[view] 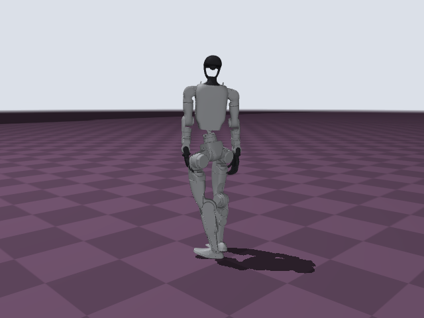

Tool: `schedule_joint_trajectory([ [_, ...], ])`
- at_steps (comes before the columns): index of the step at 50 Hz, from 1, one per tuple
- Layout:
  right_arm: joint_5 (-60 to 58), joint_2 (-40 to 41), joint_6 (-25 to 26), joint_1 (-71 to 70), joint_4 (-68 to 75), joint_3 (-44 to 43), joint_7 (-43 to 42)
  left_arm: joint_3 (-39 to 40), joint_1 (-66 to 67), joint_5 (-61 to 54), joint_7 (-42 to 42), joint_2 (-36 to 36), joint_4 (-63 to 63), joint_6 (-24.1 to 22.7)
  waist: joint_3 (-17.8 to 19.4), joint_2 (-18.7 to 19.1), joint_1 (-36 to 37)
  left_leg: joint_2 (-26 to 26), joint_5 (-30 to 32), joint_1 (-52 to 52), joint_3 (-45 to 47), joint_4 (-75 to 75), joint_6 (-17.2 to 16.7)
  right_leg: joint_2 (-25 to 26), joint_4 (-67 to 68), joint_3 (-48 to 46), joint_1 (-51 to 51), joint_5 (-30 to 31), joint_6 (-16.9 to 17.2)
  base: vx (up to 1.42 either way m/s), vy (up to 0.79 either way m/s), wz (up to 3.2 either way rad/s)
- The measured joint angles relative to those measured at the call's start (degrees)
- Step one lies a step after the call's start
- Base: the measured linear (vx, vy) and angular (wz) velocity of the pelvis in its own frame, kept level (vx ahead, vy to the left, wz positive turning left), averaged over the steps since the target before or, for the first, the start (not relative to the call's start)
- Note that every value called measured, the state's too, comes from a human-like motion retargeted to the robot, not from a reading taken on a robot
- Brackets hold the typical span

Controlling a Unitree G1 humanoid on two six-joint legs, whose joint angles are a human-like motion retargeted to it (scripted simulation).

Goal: In place motions

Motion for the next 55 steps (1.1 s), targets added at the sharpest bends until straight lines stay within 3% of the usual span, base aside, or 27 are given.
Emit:
schedule_joint_trajectory([
  [17, -1.37, -0.97, -0.93, 3.54, 0.33, -1.79, 0.59, -3.73, -5.33, -0.92, 0.95, 2.75, 1.64, -0.22, -0.93, -7.07, 12.91, -4.79, 2.95, -1.61, -14.78, 0.67, 5.61, -6.65, -0.96, -14.23, 9.08, -4.57, -1.17, -0.08, 0.19, 1.1],
  [30, 0.65, -0.29, -2.54, 1.3, -6.03, 0.56, 1.38, -0.69, -2.84, -0.26, 2.9, 6.11, 6.57, 0.85, -1.44, -12.24, 21.69, -8.48, 4.14, -0.14, -17.67, 0.26, 6.29, -10.44, -0.85, -17.64, 12.27, -5.54, -1.12, -0.11, 0.11, 0.34],
  [39, 1.52, 2.41, -3.04, -0.13, -6.5, 4.96, 1.78, -0.37, -0.51, -0.6, 1.56, 5.22, 8.21, 0.89, -0.79, -12.46, 22.05, -8.38, 4.21, 0.82, -18.7, 0.42, 6.64, -10.25, -0.74, -18.91, 13.96, -6.04, -1.14, -0.01, 0.0, 0.01],
  [45, 2.18, 3.89, -3.4, 1.08, -6.19, 6.19, 2.37, -2.5, -0.5, 0.99, 2.47, 4.3, 6.31, 0.91, 0.24, -11.53, 22.91, -9.84, 4.21, 1.9, -19.13, -1.06, 9.08, -8.68, -0.96, -19.12, 14.67, -6.07, -1.41, 0.0, 0.0, -0.07],
  [55, -3.36, 2.36, -2.69, 2.85, -1.93, 7.56, 1.93, -5.2, -1.13, 3.22, 2.81, 4.32, 5.54, 1.18, 0.31, -12.43, 24.91, -7.83, 4.8, 0.09, -15.67, 0.76, 7.23, -9.76, -0.77, -15.94, 13.9, -5.62, -1.24, 0.02, 0.0, -0.22],
])
